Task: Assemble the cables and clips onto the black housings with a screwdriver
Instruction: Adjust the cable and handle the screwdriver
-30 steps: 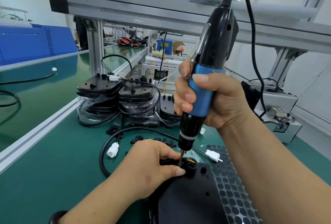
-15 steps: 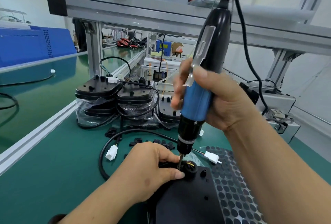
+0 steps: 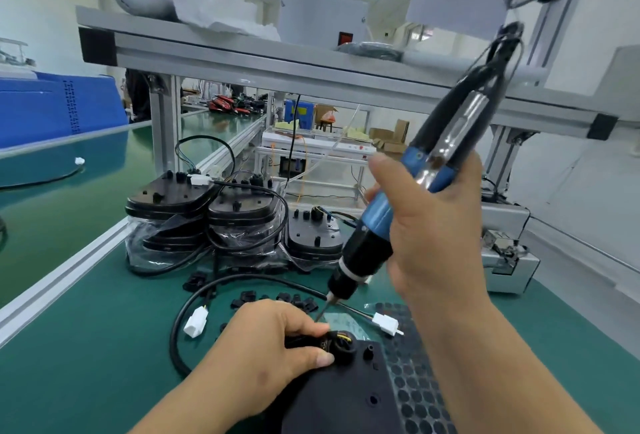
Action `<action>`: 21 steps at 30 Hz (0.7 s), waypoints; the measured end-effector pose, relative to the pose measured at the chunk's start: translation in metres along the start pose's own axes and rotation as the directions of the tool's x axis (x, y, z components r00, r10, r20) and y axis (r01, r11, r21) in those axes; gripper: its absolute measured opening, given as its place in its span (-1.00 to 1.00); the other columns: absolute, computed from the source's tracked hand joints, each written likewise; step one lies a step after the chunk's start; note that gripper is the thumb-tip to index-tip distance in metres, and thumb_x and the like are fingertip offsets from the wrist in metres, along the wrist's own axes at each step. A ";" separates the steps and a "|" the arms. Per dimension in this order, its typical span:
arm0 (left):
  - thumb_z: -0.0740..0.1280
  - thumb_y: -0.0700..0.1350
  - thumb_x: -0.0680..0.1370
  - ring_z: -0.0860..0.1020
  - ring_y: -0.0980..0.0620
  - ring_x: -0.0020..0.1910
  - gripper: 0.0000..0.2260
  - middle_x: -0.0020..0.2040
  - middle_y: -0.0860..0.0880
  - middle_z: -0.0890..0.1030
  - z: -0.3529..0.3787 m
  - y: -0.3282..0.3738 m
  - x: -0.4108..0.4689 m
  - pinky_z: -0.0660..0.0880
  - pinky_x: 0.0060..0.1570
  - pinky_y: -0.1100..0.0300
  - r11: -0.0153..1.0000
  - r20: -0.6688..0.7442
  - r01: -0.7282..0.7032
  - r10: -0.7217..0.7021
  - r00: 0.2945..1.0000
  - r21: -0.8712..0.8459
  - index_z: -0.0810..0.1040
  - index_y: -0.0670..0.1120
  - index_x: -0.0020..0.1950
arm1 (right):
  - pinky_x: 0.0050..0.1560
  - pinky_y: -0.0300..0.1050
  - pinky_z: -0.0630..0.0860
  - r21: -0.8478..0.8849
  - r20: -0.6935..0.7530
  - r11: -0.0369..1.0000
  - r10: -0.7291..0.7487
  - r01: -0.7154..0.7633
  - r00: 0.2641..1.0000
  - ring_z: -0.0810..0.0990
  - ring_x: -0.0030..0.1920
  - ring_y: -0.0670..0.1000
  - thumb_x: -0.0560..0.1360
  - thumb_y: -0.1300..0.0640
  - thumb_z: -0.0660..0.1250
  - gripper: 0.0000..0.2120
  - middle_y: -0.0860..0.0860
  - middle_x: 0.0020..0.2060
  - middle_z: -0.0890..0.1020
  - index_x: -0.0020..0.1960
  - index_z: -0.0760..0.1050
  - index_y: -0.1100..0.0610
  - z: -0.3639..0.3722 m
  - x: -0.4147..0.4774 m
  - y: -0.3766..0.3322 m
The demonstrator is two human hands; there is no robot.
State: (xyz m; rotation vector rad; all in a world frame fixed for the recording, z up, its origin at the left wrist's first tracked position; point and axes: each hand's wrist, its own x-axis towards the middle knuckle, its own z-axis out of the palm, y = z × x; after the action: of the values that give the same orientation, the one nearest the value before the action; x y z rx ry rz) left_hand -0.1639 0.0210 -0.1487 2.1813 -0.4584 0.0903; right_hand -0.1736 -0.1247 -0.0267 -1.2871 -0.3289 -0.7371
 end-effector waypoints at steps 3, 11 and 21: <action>0.56 0.11 0.31 0.55 0.42 -0.02 -0.73 -0.08 0.34 0.63 -0.002 -0.003 -0.001 0.49 0.15 0.32 1.000 0.014 0.000 0.001 1.000 -0.017 0.61 0.37 -0.07 | -0.34 -0.14 0.53 0.267 -0.015 0.963 0.020 -0.015 1.000 0.54 -0.37 0.00 0.29 0.16 0.51 -0.60 -0.03 -0.24 0.53 0.04 0.42 0.01 -0.008 0.011 -0.027; 0.54 -0.07 0.29 0.25 0.38 0.41 -0.13 0.42 0.39 0.29 -0.070 0.027 -0.013 0.19 0.41 0.34 0.921 0.273 -0.050 0.165 0.948 -0.386 0.18 0.37 0.44 | -0.07 -0.01 0.59 0.326 -0.070 0.908 0.300 -0.262 0.951 0.54 -0.22 -0.02 0.21 0.00 0.58 -0.41 -0.03 -0.19 0.51 0.17 0.45 0.08 -0.008 -0.010 -0.023; 0.25 -0.15 0.35 0.32 0.09 0.15 -0.12 0.21 0.14 0.14 -0.011 0.088 0.008 0.41 0.12 0.21 0.865 -0.104 -0.350 0.410 0.906 0.360 -0.21 0.06 0.54 | 0.03 0.22 0.60 0.360 0.045 0.817 0.467 -0.450 0.883 0.65 -0.21 0.09 0.44 0.09 0.47 -0.51 0.06 -0.23 0.58 0.26 0.37 0.20 0.012 -0.015 0.004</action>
State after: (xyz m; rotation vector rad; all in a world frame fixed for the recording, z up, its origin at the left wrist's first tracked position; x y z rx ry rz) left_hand -0.1868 -0.0204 -0.0738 2.3526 -0.8186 0.6188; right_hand -0.1798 -0.1078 -0.0359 -0.9398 -0.0969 -0.2704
